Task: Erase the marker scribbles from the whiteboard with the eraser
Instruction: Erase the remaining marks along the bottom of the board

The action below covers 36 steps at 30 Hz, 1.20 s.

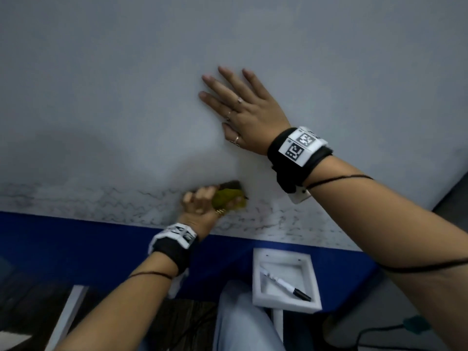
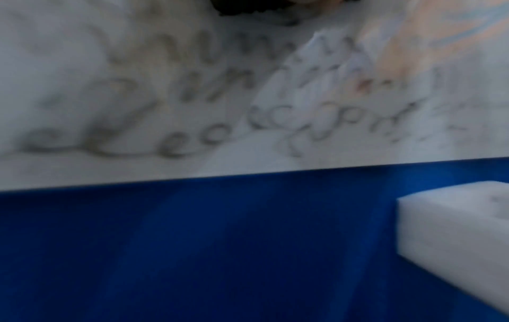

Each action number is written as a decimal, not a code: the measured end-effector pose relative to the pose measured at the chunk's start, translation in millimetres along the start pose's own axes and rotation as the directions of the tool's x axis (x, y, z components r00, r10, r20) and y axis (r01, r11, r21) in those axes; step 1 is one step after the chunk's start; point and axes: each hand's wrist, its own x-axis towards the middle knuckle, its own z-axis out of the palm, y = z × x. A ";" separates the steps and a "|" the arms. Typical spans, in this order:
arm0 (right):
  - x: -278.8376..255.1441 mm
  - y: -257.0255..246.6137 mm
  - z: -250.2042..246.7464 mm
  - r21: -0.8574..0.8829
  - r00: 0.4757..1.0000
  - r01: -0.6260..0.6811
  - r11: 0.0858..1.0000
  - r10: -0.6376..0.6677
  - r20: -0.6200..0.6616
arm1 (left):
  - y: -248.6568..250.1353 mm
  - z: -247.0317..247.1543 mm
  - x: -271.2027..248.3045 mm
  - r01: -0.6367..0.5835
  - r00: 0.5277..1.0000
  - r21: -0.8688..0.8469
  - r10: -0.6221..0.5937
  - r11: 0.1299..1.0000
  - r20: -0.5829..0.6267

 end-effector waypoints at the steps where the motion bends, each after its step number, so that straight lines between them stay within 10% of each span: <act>1: 0.4 0.8 1.3 -0.011 1.000 -0.005 1.000 0.005 0.001 | 13.3 3.8 3.1 -0.092 0.996 -0.027 0.091 0.995 -0.008; 8: -4.9 3.6 4.7 -0.024 1.000 0.002 1.000 -0.003 -0.014 | -12.5 9.6 7.6 -0.386 0.920 0.030 0.387 0.922 -0.060; 13: -4.2 1.8 1.8 -0.018 1.000 -0.007 1.000 0.007 0.025 | -54.3 3.3 -12.1 -0.236 0.967 0.116 0.244 0.965 -0.065; 16: -0.1 -9.0 -1.5 0.014 0.997 -0.067 0.998 0.067 0.032 | -17.2 -1.8 -8.2 0.146 0.989 -0.073 -0.145 0.987 0.026; 22: 29.2 -53.9 -3.6 0.109 0.997 0.073 0.991 -0.077 0.030 | -34.4 12.0 -9.8 -0.218 0.974 0.038 0.214 0.975 0.075; 25: 51.6 -63.1 3.9 0.181 0.977 0.157 0.971 -0.180 0.118 | -83.5 -21.5 -17.6 0.066 0.992 0.022 -0.068 0.998 0.105; 27: 64.2 -69.7 9.0 0.219 0.961 0.168 0.961 -0.209 0.181 | -101.5 -48.6 -28.1 0.521 0.839 -0.032 -0.505 0.853 0.203; 29: 77.8 -81.9 14.8 0.241 0.951 0.162 0.957 -0.216 0.220 | -97.1 -59.9 -36.4 0.887 0.461 -0.074 -0.863 0.456 0.209; 31: 91.4 -98.4 18.5 0.222 0.942 0.140 0.965 -0.199 0.270 | -78.0 -54.3 -30.4 0.968 0.060 -0.251 -0.984 0.017 0.167; 32: 97.7 -107.0 20.6 0.206 0.938 0.140 0.969 -0.196 0.287 | -66.9 -50.7 -22.5 0.954 0.005 -0.297 -0.988 -0.043 0.157; 36: 113.5 -134.0 32.6 0.123 0.926 0.126 0.984 -0.161 0.342 | -44.3 -49.1 -19.4 0.949 0.267 -0.225 -0.945 0.223 0.189</act>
